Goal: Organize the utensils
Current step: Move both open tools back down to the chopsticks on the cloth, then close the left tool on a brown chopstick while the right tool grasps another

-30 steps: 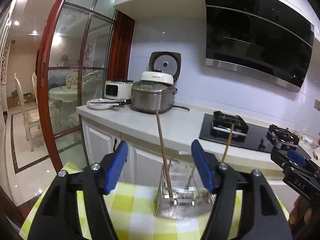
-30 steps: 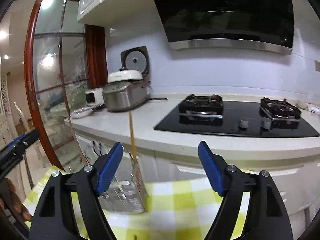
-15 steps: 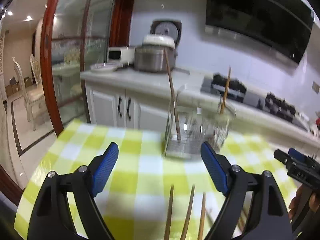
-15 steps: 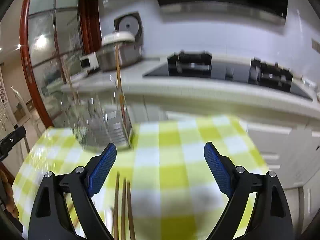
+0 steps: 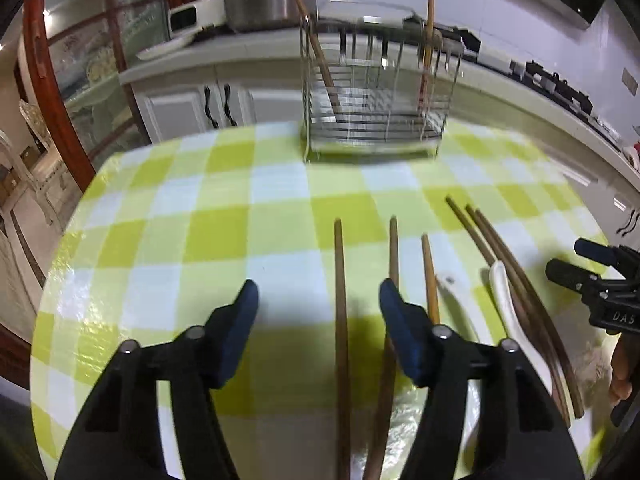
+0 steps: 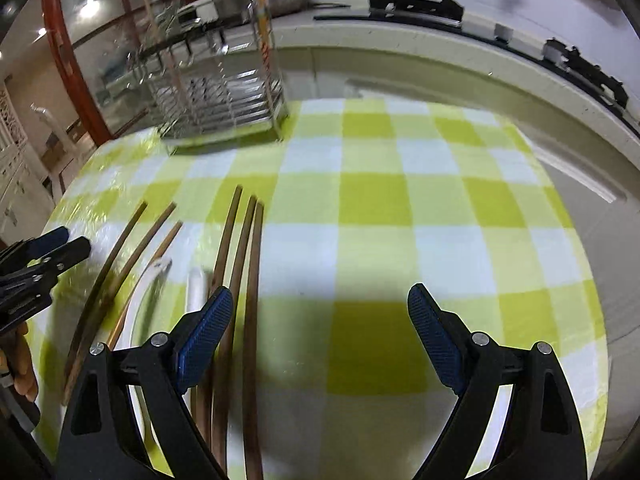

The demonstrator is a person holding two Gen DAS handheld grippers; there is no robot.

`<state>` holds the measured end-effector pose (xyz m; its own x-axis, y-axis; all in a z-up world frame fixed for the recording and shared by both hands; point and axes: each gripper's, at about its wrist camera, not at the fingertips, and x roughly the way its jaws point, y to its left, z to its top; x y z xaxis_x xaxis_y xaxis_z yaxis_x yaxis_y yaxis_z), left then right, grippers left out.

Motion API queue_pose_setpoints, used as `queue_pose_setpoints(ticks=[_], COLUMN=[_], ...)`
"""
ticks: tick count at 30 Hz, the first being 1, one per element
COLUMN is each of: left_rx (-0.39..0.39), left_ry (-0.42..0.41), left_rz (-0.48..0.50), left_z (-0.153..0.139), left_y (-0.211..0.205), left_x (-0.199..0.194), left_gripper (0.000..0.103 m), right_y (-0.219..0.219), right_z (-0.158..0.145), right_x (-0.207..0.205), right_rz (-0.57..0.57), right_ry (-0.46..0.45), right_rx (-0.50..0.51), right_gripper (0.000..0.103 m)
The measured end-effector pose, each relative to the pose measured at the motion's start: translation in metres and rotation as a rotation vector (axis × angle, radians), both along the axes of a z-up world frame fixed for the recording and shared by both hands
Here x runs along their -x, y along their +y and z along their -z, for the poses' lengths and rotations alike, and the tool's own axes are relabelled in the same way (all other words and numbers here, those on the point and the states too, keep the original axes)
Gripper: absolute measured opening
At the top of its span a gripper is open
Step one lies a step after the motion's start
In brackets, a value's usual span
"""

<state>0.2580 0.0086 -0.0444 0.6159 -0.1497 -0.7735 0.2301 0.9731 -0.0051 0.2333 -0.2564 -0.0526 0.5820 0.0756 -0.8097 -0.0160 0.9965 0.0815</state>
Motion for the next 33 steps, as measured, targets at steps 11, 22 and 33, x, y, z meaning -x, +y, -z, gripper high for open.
queue_pose_setpoints(ticks=[11, 22, 33], left_rx=[-0.051, -0.069, -0.050], left_ry=[0.048, 0.074, 0.089], left_rz=[0.028, 0.047, 0.061], left_z=[0.015, 0.024, 0.026], left_y=[-0.012, -0.015, -0.017], left_x=[-0.007, -0.014, -0.020], left_gripper=[0.049, 0.042, 0.040], right_y=[0.014, 0.025, 0.036], right_z=[0.004, 0.015, 0.013], right_x=[-0.008, -0.021, -0.021], right_rz=[-0.049, -0.073, -0.123], right_ry=[0.042, 0.066, 0.053], right_rx=[0.018, 0.078, 0.077], right_gripper=[0.070, 0.059, 0.035])
